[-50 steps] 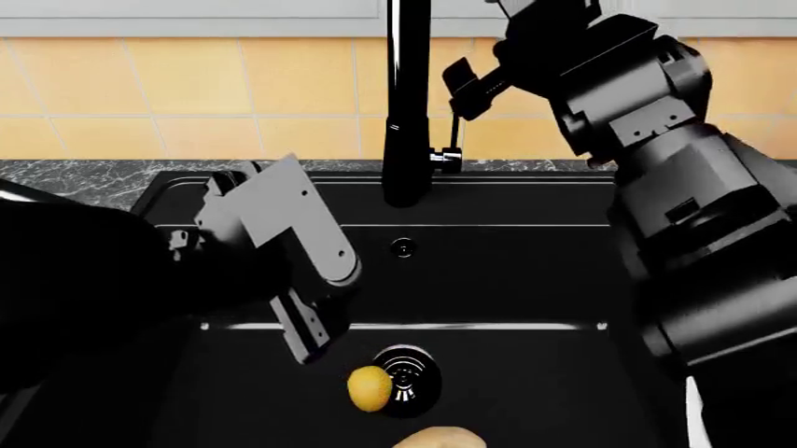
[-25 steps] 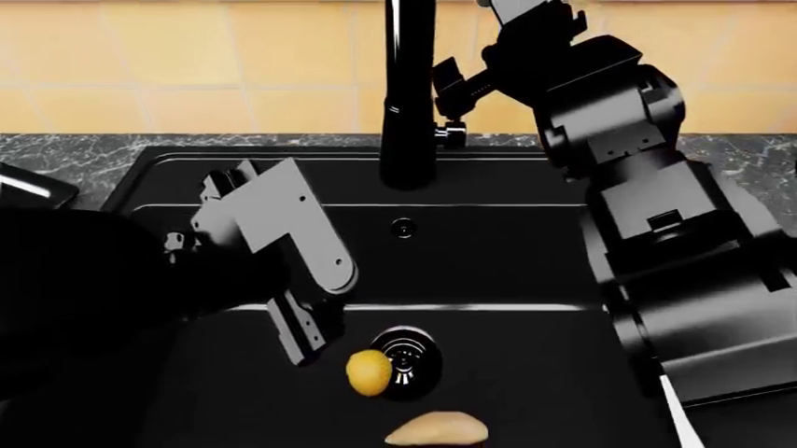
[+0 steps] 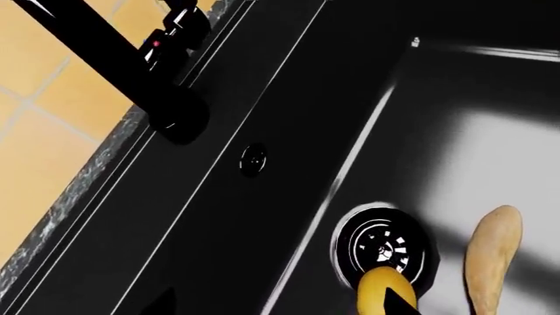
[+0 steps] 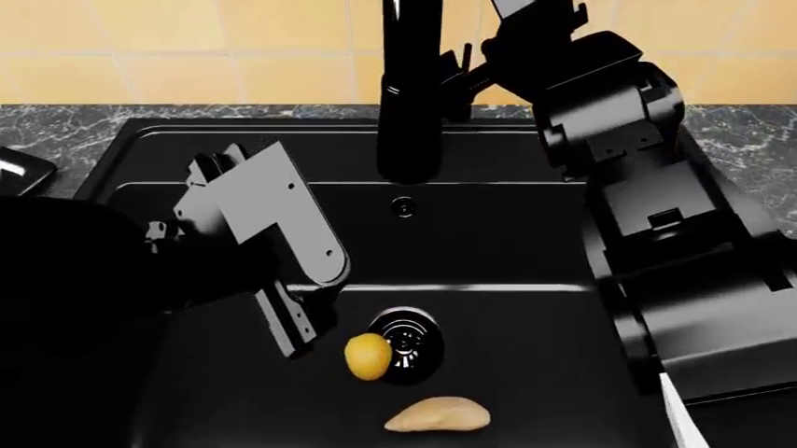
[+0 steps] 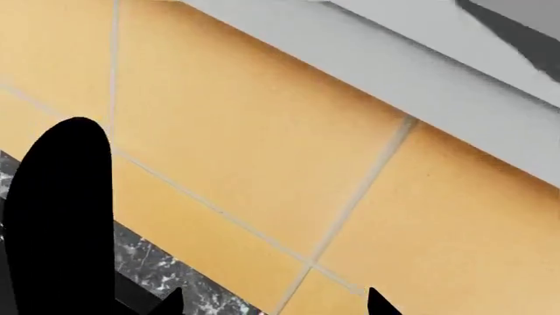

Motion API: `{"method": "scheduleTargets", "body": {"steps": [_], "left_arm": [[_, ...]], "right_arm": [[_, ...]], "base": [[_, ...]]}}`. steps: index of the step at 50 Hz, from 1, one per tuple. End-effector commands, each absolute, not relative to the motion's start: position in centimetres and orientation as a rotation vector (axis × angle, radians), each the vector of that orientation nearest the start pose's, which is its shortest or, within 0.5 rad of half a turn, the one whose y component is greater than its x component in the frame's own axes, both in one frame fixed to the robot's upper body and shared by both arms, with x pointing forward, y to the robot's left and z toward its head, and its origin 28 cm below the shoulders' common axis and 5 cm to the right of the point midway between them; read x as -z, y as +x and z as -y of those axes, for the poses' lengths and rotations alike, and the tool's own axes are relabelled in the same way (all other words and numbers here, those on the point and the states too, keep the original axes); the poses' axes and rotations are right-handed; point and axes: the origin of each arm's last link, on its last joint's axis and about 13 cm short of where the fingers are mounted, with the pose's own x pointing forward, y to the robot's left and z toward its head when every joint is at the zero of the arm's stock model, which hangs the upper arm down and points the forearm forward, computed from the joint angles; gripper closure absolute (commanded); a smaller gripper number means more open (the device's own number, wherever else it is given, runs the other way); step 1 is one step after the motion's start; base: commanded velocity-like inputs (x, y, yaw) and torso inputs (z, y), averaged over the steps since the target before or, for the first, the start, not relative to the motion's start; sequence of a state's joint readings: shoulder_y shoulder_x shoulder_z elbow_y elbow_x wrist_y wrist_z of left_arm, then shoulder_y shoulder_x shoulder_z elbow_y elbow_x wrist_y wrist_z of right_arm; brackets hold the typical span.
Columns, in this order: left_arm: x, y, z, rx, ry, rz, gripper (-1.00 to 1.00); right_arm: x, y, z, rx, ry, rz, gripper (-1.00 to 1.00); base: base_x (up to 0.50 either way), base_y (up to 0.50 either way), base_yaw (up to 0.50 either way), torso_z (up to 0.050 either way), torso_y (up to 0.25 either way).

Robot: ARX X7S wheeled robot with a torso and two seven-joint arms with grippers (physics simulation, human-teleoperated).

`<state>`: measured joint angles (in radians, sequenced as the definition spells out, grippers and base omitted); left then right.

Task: Pick up the fruits and vegetables and place them in the sink. Turn on the sink faucet to wash them. Then turn the sink off and put them in the tray.

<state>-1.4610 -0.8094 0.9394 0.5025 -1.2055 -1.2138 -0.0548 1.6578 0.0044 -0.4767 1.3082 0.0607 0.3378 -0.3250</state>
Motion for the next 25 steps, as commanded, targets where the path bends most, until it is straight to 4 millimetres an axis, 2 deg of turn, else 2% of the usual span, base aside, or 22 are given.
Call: {"method": "scheduleTargets", "body": {"steps": [1, 5, 12, 25], "left_arm": [[-28.9, 25.0, -23.7, 0.73, 0.743, -0.292, -1.0], [-28.8, 25.0, -23.6, 0.736, 0.745, -0.294, -1.0], [-28.9, 24.9, -23.8, 0.741, 0.731, -0.278, -1.0], [-28.8, 24.8, -23.8, 0.741, 0.73, -0.275, -1.0]], "right_arm": [[-31.3, 43.6, 9.9, -0.295, -0.414, -0.064, -1.0], [-31.3, 43.6, 9.9, -0.293, -0.414, -0.063, -1.0], [-31.3, 43.4, 11.7, -0.091, -0.309, -0.076, -1.0], [-30.9, 43.3, 12.6, -0.014, -0.265, -0.102, -1.0]], "base": [[0.0, 0.0, 0.0, 0.0, -0.25], [0.0, 0.0, 0.0, 0.0, -0.213], [0.0, 0.0, 0.0, 0.0, 0.0], [0.0, 0.0, 0.0, 0.0, 0.0]]}}
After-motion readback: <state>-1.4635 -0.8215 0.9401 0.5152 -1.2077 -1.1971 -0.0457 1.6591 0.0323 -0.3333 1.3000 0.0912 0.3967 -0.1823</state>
